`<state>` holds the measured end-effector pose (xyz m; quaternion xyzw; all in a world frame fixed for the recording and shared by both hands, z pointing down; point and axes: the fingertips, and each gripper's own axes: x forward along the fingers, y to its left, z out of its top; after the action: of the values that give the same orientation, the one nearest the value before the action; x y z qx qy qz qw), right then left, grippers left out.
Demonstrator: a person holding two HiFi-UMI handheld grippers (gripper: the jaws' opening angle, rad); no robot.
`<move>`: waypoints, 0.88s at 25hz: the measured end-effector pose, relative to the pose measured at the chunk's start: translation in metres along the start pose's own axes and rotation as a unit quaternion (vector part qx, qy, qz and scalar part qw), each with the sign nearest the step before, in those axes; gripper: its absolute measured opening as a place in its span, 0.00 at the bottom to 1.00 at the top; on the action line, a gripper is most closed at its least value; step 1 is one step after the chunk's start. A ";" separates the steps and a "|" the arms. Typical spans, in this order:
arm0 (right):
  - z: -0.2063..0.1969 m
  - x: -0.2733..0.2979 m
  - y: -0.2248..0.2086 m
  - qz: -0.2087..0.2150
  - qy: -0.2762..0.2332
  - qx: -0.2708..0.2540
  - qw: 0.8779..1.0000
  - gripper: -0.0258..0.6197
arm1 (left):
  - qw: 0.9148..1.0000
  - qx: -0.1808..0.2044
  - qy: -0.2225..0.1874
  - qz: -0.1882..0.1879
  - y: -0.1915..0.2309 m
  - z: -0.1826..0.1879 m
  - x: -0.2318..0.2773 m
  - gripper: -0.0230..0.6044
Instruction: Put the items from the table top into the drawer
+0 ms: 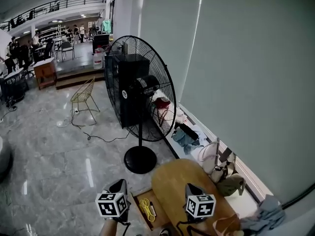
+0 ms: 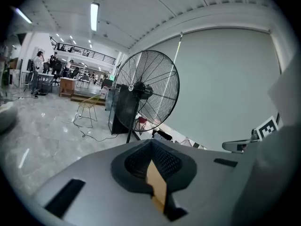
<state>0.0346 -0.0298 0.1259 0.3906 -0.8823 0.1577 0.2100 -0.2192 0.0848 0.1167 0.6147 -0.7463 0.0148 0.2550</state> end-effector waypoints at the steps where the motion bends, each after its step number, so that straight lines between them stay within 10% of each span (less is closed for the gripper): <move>1: -0.002 0.000 -0.002 -0.002 0.003 0.000 1.000 0.05 | 1.000 -0.002 0.000 0.000 -0.001 -0.001 0.002 0.03; 22: -0.011 0.000 -0.034 -0.030 0.013 -0.001 0.999 0.05 | 1.000 -0.003 0.020 -0.004 -0.016 -0.016 0.020 0.03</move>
<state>0.0630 -0.0465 0.1391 0.4144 -0.8675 0.1557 0.2268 -0.2012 0.0680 0.1341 0.6164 -0.7388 0.0238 0.2715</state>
